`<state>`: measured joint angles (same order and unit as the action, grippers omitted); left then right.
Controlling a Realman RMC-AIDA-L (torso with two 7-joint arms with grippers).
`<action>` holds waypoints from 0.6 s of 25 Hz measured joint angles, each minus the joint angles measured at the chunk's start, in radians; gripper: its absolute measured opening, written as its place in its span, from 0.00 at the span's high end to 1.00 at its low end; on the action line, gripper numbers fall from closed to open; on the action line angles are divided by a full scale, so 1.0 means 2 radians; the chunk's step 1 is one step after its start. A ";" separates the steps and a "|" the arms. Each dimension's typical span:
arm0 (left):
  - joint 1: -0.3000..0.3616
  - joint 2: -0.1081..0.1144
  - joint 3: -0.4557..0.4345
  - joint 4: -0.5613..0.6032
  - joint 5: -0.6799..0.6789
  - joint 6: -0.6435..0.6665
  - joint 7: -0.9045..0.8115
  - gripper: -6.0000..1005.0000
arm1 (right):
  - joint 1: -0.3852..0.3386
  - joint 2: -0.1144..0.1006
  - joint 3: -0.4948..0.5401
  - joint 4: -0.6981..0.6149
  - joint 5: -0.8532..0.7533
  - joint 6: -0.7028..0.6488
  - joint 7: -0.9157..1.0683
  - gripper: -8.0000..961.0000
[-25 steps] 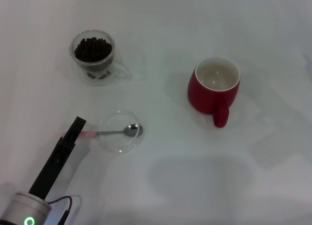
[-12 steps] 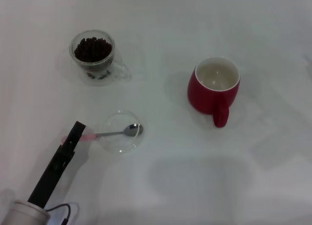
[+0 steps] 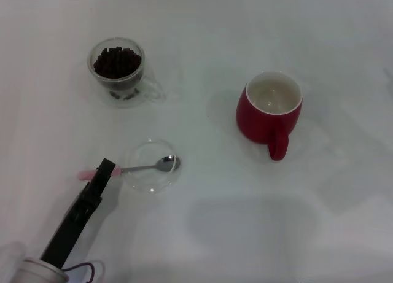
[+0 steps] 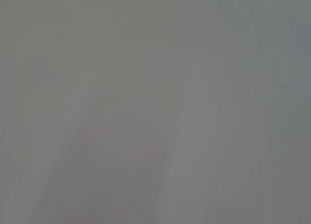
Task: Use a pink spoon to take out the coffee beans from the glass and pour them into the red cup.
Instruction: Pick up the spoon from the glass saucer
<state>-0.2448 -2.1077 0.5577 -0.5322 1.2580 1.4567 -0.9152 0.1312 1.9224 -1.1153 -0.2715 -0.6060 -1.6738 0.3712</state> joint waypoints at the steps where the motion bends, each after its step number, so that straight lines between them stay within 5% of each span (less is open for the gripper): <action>1: 0.000 0.000 0.000 0.000 0.001 0.001 0.001 0.61 | 0.000 0.000 0.000 0.000 0.000 0.000 0.000 0.64; 10: 0.000 0.000 0.000 -0.002 0.000 0.005 -0.008 0.62 | -0.010 0.000 0.000 0.000 0.001 -0.004 -0.005 0.64; 15: 0.000 0.000 0.000 -0.001 -0.002 0.003 -0.018 0.72 | -0.013 0.004 0.000 0.000 0.003 -0.005 -0.011 0.64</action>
<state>-0.2455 -2.1077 0.5568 -0.5335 1.2533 1.4625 -0.9510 0.1044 1.9302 -1.1151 -0.2711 -0.5999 -1.6847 0.3500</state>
